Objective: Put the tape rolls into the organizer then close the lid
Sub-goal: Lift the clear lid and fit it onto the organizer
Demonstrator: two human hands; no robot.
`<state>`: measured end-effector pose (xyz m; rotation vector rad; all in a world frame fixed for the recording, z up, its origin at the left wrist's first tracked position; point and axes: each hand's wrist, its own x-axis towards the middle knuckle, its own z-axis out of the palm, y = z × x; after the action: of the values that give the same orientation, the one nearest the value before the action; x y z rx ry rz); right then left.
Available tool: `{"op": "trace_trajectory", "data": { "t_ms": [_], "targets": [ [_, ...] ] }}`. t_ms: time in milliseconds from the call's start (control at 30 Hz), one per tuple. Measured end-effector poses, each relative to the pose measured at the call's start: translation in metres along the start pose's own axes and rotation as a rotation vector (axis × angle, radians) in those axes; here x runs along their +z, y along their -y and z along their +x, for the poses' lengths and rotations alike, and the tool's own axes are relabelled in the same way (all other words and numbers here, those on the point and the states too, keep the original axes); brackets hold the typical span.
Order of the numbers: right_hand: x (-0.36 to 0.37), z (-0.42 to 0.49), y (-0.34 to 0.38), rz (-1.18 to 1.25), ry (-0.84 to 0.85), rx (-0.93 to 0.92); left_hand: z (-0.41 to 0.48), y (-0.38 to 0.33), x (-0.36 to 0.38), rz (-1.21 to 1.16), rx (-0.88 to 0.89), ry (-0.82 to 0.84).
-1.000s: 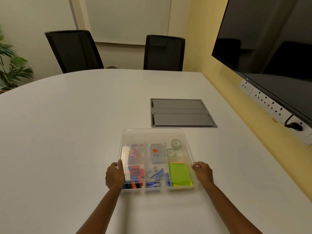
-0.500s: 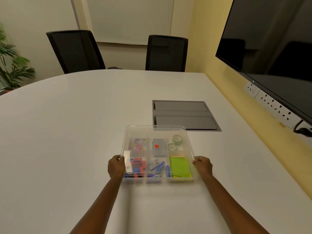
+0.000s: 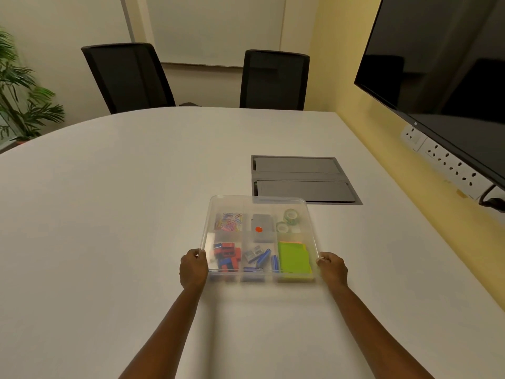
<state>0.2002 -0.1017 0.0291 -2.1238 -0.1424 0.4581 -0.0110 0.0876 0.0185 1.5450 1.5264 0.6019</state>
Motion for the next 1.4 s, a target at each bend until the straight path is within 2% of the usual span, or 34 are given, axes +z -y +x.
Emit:
{"op": "trace_trajectory", "data": {
  "t_ms": [200,433,633,767,967,1167,1267,1333,1400],
  "targets": [
    [0.000,-0.006,-0.011,0.064,-0.004,0.040,-0.009,0.007,-0.003,-0.035,-0.028,-0.011],
    [0.000,-0.014,-0.019,0.384,0.019,0.214,-0.013,0.015,-0.005,-0.232,-0.099,0.000],
    [0.001,-0.010,-0.023,0.400,0.030,0.200,-0.016,0.015,-0.006,-0.387,-0.151,0.019],
    [0.001,-0.010,-0.026,0.349,0.052,0.146,-0.013,0.021,-0.008,-0.506,-0.178,0.080],
    [-0.002,-0.009,-0.030,-0.007,0.037,-0.100,-0.011,0.024,-0.006,-0.537,-0.180,0.107],
    [-0.007,-0.016,-0.026,0.066,0.049,-0.123,-0.014,0.020,-0.004,-0.534,-0.164,0.109],
    [-0.008,-0.019,-0.029,0.012,0.043,-0.133,-0.019,0.023,-0.003,-0.541,-0.160,0.118],
    [-0.007,-0.018,-0.029,-0.072,0.024,-0.176,-0.019,0.022,0.001,-0.453,-0.113,0.094],
    [-0.005,-0.018,-0.025,-0.232,-0.010,-0.265,-0.018,0.018,0.004,-0.173,0.010,0.010]
  ]
}}
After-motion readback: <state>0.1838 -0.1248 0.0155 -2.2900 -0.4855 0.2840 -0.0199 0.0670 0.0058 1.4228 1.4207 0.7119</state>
